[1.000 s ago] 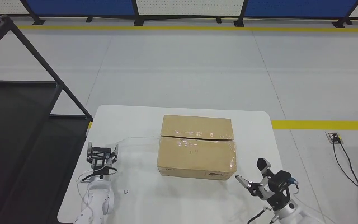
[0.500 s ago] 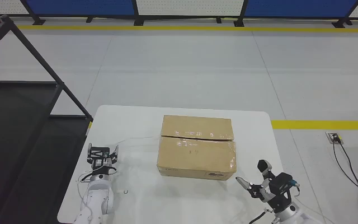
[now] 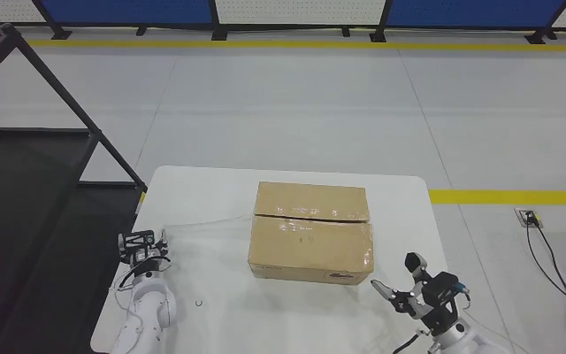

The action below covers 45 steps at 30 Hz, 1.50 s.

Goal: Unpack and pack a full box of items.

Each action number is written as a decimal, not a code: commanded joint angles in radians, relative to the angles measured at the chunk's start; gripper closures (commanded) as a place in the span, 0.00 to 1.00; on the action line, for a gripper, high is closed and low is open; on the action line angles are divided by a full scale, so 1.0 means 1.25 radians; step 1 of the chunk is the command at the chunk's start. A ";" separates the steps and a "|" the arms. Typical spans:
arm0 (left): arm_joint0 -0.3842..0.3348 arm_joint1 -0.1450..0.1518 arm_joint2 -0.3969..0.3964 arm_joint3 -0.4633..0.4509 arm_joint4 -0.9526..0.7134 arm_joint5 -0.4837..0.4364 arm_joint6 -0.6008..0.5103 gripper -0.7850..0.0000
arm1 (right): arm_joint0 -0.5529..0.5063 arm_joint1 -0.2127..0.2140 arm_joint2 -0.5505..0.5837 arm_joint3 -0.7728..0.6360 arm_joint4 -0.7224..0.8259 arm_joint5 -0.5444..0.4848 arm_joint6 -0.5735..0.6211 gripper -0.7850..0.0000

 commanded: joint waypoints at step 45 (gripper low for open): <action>0.121 -0.009 -0.001 -0.130 0.032 -0.025 -0.083 0.00 | 0.002 0.004 0.003 -0.002 0.004 -0.003 -0.005 0.00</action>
